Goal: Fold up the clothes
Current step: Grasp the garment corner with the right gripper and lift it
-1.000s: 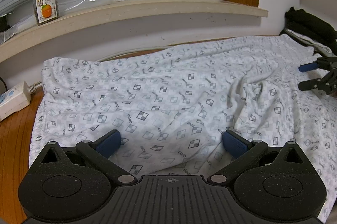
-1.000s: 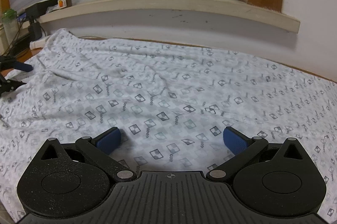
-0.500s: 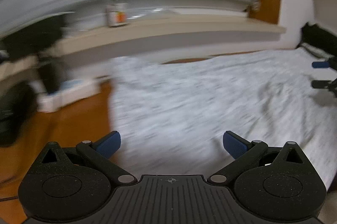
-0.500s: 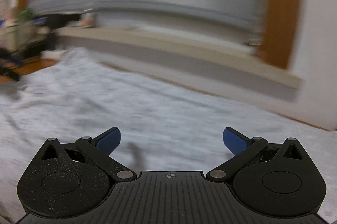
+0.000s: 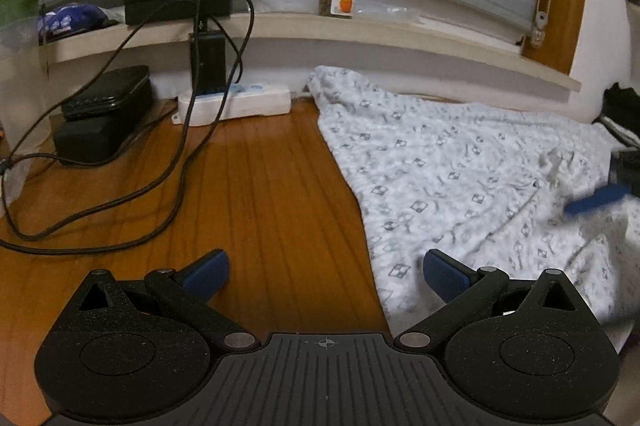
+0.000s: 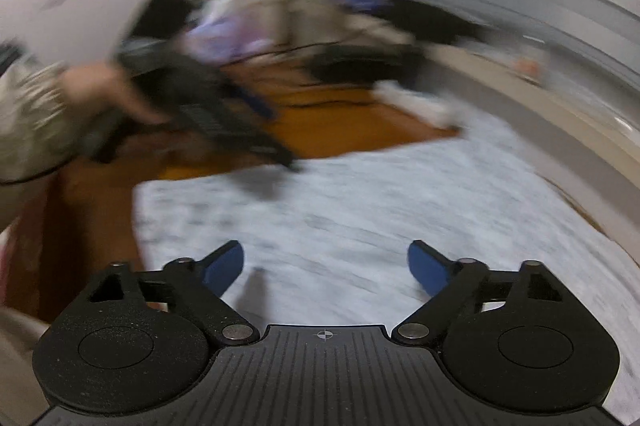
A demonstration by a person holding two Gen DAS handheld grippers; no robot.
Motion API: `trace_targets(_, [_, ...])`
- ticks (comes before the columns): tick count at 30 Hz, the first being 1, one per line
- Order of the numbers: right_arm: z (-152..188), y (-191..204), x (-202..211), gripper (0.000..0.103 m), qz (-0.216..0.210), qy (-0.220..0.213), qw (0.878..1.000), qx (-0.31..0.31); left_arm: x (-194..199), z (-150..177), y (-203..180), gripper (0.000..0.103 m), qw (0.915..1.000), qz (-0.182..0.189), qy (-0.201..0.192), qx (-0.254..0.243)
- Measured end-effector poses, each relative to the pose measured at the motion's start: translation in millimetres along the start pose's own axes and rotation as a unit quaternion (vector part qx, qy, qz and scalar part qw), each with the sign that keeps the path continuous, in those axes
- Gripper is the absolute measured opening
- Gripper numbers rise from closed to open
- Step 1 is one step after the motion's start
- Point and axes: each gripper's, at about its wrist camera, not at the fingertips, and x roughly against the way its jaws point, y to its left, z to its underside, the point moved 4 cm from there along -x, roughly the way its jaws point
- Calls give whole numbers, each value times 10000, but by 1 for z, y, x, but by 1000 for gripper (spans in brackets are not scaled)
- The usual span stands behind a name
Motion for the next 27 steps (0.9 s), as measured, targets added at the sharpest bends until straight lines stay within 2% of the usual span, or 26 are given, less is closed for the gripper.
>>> trace_targets(2, [-10, 21, -10, 64, -103, 125, 9991, 384, -2, -2, 1, 103, 10000, 28, -22, 9])
trace_targets(5, [-17, 48, -13, 52, -293, 217, 9961, 801, -6, -4, 3, 103, 10000, 67, -53, 21])
trace_targets(10, [-16, 87, -8, 49, -525, 283, 9885, 1388, -9, -3, 2, 103, 10000, -29, 59, -72])
trace_targets(16, [-5, 117, -18, 49, -228, 419, 9744, 2198, -15, -5, -4, 103, 9992, -161, 176, -314])
trace_targets(18, [-2, 126, -22, 49, -35, 407, 9662, 2547, -16, -5, -5, 103, 9989, -158, 206, -378])
trace_targets(21, [4, 138, -27, 43, 198, 411, 9514, 3044, -17, -5, -5, 103, 9989, -130, 217, -397])
trace_targets(23, [7, 141, -25, 28, 375, 354, 9427, 3296, -17, -5, -5, 103, 9989, -122, 217, -395])
trace_targets(24, [7, 140, -24, 24, 402, 322, 9412, 3338, -17, -5, -5, 103, 9989, -119, 217, -392])
trace_targets(25, [4, 137, -20, 11, 333, 279, 9449, 3246, -17, -5, -5, 103, 9990, -115, 215, -388])
trace_targets(27, [-5, 131, -9, 6, 48, 168, 9566, 2910, -17, -6, -5, 103, 9990, -106, 212, -379])
